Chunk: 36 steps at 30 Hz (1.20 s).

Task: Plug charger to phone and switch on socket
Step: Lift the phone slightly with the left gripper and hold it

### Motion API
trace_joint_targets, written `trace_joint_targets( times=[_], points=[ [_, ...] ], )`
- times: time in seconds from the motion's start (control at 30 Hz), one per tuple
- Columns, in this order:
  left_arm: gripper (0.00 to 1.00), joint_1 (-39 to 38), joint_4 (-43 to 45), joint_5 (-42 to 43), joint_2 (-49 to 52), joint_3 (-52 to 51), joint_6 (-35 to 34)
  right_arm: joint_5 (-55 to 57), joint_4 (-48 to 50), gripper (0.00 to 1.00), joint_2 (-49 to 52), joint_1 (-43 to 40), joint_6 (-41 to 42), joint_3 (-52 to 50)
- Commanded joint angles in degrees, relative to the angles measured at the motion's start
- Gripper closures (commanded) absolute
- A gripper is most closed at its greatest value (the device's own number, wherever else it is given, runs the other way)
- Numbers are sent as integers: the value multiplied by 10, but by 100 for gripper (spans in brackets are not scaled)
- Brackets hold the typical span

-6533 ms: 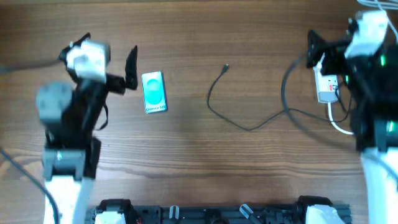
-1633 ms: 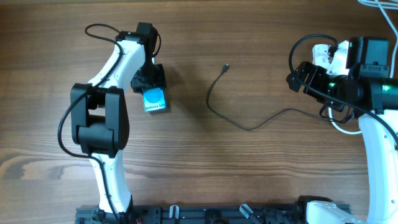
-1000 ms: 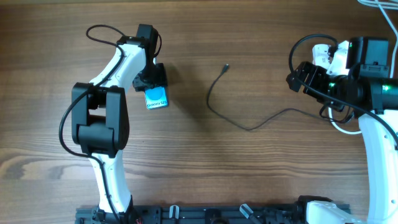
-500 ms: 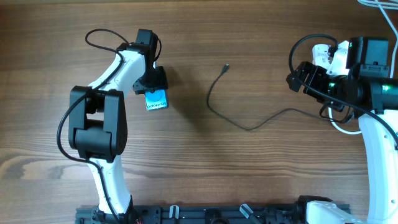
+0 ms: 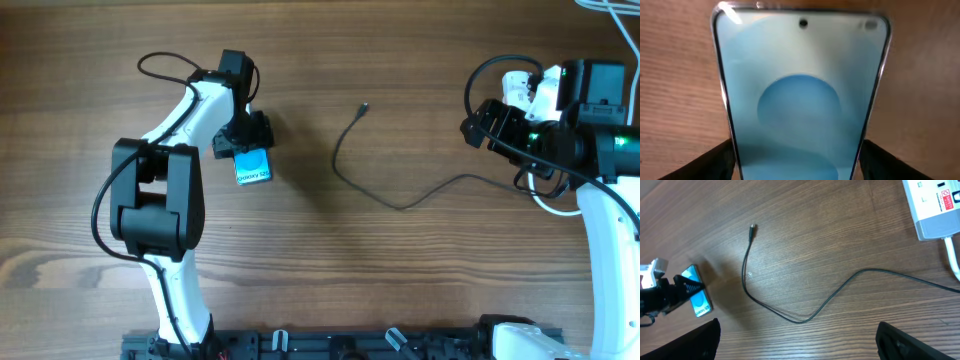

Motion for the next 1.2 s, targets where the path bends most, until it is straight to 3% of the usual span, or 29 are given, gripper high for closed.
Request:
trace_joint_targets(
  times=[0.0, 0.3, 0.6, 0.7, 0.87, 1.0, 1.17],
  points=[
    [17, -2, -40, 35, 25, -6, -2, 8, 0, 0, -4, 2, -2, 7],
    [17, -2, -2, 33, 26, 4, 3, 8, 0, 0, -4, 2, -2, 7],
    [17, -2, -17, 31, 40, -4, 5, 8, -1, 0, -4, 2, -2, 7],
    [23, -2, -24, 6, 40, -4, 5, 8, -2, 0, -4, 2, -2, 7],
    [22, -2, -26, 0, 40, -4, 18, 8, -2, 0, -4, 2, -2, 7],
    [36, -2, -24, 0, 40, -4, 18, 8, -2, 0, -4, 2, -2, 7],
    [36, -2, -24, 0, 40, -3, 18, 8, -2, 0, -4, 2, -2, 7]
  ],
)
